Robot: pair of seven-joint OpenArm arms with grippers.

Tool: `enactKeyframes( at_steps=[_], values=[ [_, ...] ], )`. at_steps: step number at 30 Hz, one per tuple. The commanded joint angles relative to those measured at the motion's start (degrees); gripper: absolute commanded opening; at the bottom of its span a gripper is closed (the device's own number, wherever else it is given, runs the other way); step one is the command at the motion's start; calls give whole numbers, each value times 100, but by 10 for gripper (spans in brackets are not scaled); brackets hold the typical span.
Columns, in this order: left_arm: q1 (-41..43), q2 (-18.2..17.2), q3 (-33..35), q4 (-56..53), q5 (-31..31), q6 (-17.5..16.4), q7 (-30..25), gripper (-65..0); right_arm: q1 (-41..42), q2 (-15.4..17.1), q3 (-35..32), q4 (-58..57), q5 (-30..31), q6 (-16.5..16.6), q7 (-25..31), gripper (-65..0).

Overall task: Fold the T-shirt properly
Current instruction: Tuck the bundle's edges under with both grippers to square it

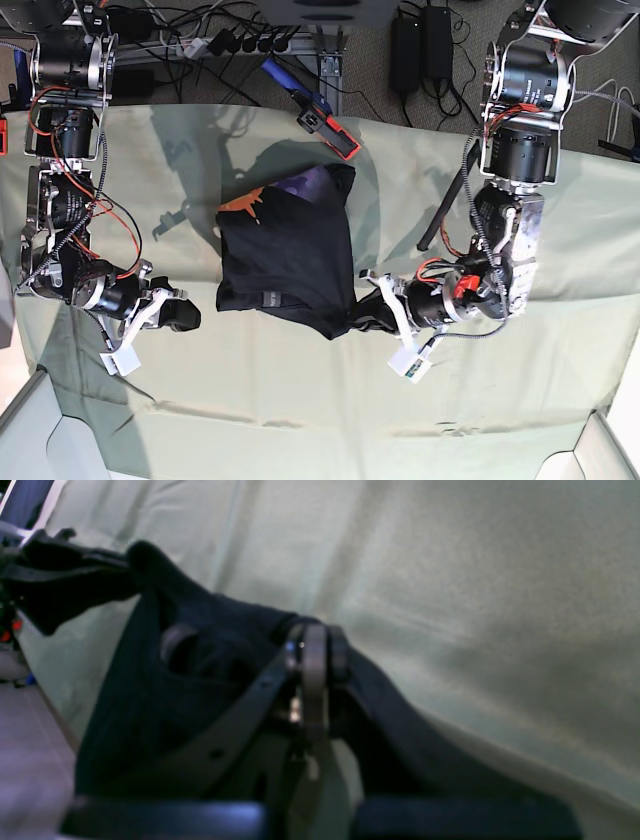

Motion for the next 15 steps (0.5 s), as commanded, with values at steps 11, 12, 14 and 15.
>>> enactKeyframes(
  at_steps=[11,12,14,15],
  values=[
    [-186,90,-17,-632,433,-34,-627,-650,348,72,125,144,586,466,-149,-650],
    [-186,90,-17,-643,514,-34,-695,-650,363,63,122,175,739,468,-254,-650],
    [-186,92,-17,-651,570,-34,-743,-650,356,39,122,249,1043,485,-501,-650],
    [-186,92,-17,-651,570,-34,-761,-650,343,7,122,273,1202,485,-667,-650]
  ],
)
